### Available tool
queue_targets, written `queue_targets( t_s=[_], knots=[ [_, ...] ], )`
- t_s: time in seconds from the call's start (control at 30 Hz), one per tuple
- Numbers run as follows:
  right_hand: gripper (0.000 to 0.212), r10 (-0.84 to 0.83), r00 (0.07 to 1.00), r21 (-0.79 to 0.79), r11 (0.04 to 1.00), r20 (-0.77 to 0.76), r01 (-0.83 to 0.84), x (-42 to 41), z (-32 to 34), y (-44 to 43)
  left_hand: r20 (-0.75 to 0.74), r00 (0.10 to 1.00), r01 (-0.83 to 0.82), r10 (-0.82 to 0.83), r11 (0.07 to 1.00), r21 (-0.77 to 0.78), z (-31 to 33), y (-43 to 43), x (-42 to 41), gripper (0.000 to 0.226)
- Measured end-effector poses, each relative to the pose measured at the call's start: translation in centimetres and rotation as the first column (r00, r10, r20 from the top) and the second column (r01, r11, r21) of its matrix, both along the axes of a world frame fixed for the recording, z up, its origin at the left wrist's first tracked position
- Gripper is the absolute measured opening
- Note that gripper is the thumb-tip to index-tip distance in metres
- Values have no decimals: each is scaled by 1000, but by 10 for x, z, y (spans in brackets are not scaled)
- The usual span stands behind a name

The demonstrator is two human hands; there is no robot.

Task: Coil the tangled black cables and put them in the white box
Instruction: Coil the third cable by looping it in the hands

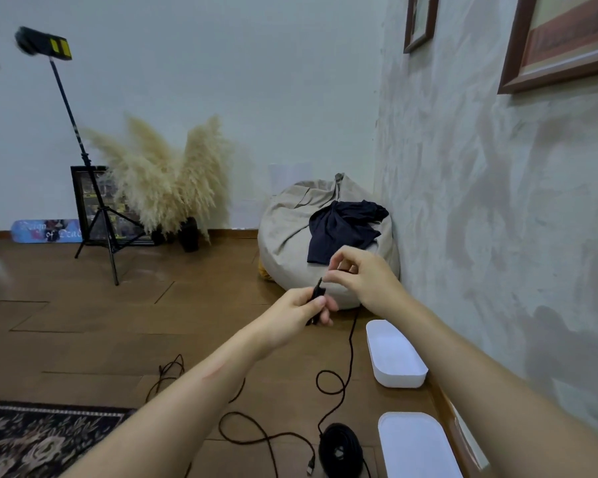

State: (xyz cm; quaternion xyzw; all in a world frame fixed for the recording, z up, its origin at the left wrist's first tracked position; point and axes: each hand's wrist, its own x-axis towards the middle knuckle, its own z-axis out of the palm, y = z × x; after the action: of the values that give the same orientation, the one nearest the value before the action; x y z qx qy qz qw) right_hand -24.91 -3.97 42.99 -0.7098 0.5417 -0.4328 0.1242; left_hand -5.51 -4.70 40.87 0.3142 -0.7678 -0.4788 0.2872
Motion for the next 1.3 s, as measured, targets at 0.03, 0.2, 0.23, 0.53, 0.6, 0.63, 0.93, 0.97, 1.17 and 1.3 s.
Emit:
queue_targets(
  t_s=[0.03,0.2,0.23,0.53,0.6,0.63,0.93,0.97,1.17,1.3],
  knots=[
    [14,-2,1000,24,1000,-13,2,0,-2,0,-2,1000,2,-2,1000,-1,-3,3,0,28],
    [9,79,992,71,994,100,-87,-8,-4,-1,-80,997,6,-5,1000,6,-1,4,-7,29],
    [11,80,992,67,994,100,-87,-8,-5,-1,-81,996,25,-24,1000,2,0,5,-9,28],
    [23,147,890,214,942,432,-260,17,-19,8,-314,950,18,-8,999,29,8,1,-12,19],
    [23,145,947,290,929,288,-230,27,-31,6,-370,928,-17,47,996,83,8,0,-14,18],
    [21,147,959,340,913,243,-226,32,-36,6,-397,913,-41,87,991,124,9,-1,-15,19],
    [25,186,981,405,894,59,-194,39,-22,4,-314,902,-306,296,952,19,-4,-25,-15,20],
    [24,176,982,419,889,63,-187,36,-18,5,-291,907,-321,304,947,-12,-7,-29,-13,20],
    [21,202,979,353,917,-3,-188,14,1,12,-114,969,-225,218,973,-51,-19,-30,-6,21],
    [18,202,979,250,947,27,-202,2,8,16,-177,981,-40,74,981,191,-18,-17,-16,27]
  ],
)
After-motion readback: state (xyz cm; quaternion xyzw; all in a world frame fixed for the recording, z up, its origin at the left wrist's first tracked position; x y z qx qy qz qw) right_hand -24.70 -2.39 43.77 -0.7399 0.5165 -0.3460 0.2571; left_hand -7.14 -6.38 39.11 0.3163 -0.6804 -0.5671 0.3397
